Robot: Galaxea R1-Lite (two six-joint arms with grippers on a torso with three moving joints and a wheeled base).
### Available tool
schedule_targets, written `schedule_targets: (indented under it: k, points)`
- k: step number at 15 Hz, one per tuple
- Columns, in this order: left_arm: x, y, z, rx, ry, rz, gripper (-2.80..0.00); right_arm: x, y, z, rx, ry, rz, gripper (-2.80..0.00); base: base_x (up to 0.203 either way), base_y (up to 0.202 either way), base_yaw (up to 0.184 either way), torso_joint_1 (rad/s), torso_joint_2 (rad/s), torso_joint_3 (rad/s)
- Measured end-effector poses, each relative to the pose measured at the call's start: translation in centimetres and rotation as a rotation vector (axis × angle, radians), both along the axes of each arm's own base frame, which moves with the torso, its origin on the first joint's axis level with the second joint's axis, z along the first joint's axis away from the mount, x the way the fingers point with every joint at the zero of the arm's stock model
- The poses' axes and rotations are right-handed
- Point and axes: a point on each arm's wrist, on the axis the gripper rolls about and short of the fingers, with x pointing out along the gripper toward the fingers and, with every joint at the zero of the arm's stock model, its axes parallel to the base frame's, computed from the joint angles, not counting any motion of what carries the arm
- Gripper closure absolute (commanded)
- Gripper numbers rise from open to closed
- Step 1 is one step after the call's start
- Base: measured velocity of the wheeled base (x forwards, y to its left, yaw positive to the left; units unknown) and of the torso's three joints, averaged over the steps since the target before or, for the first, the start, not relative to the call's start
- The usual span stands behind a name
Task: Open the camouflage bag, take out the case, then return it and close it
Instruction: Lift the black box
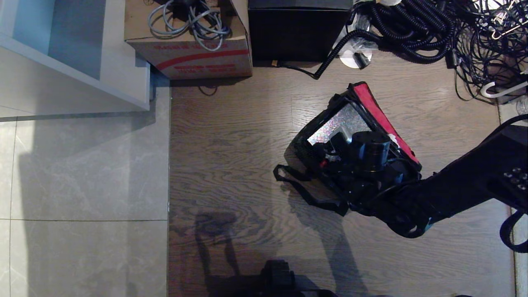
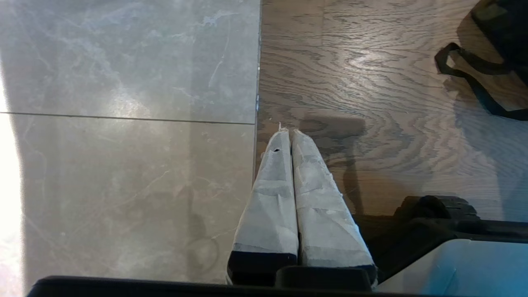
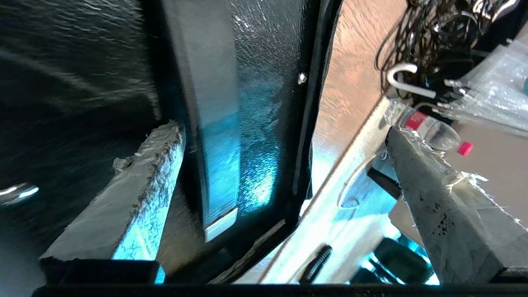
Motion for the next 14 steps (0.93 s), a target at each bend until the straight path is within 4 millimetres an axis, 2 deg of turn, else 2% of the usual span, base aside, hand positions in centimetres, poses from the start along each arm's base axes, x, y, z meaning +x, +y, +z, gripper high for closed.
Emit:
schedule_targets:
  k: [4, 10, 14]
  points:
    - [0.0, 0.0, 0.0, 0.0, 0.0, 0.0, 0.0, 1.5, -0.7, -0.3, -0.013, -0.003, -0.039, -2.8, 0.0, 0.0, 0.0, 0.0, 0.0, 0.0]
    - [0.0, 0.0, 0.0, 0.0, 0.0, 0.0, 0.0, 4.0, -3.1, 0.7, 0.046, -0.106, -0.12, -2.8, 0.0, 0.0, 0.0, 0.0, 0.0, 0.0]
    - [0.0, 0.0, 0.0, 0.0, 0.0, 0.0, 0.0, 4.2, -3.3, -0.9, 0.043, -0.109, -0.127, -2.8, 0.0, 0.0, 0.0, 0.0, 0.0, 0.0]
